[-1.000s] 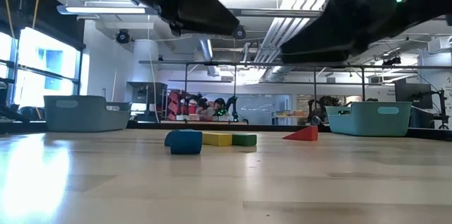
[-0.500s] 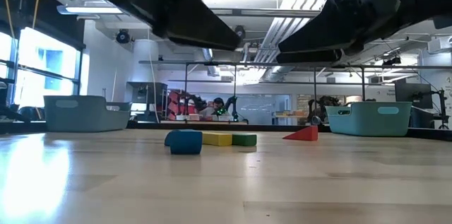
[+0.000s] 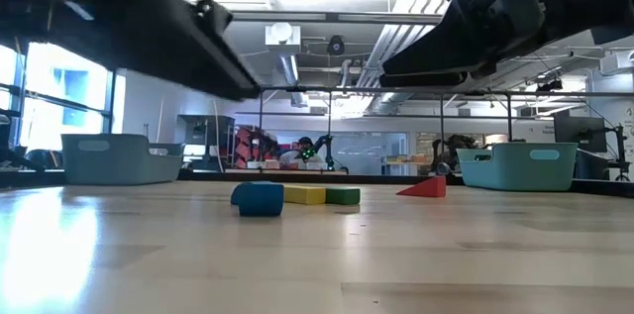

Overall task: Sort blocks by size
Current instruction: Put the yellow rectangular block into the orange bin

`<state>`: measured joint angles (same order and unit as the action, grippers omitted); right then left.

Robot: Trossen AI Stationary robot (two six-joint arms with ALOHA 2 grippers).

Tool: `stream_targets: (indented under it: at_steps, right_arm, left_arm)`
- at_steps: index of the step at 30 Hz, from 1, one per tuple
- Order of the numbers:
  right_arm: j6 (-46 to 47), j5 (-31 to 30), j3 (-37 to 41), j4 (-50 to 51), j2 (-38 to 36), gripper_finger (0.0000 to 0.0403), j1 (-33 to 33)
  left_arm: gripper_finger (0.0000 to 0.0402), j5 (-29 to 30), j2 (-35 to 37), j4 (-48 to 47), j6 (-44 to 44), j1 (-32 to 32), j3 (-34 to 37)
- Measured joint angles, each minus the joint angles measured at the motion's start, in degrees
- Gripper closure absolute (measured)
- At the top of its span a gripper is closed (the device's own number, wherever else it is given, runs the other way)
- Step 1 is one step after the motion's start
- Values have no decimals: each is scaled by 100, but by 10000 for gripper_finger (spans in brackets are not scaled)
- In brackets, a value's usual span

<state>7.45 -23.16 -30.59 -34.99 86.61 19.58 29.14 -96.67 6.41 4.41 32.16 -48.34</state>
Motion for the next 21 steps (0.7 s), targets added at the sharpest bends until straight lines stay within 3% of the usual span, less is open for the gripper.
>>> stream_targets:
  at_steps: [4,8,12,16,19,21]
  right_arm:
    - [1,24,0,-1,0,190,-67]
    - [1,238,0,-1,0,190,-124]
    - [5,319,0,-1,0,190,-129]
    - [2,324,0,1,2,190,-129]
    - [3,324,0,1,0,190,-131]
    - [5,324,0,1,0,190,-129]
  left_arm:
    - [265,133,9,291,192,-383,0]
    - [265,-894,14,378,469,-1067,0]
    - [265,-1788,-8,340,-45,-1602,0]
    - [265,-1668,-8,401,-1032,-1928,0]
    - [265,-1493,-8,371,-1091,-2129,0]
    - [265,-1709,-8,179,-1186,-2291,-2]
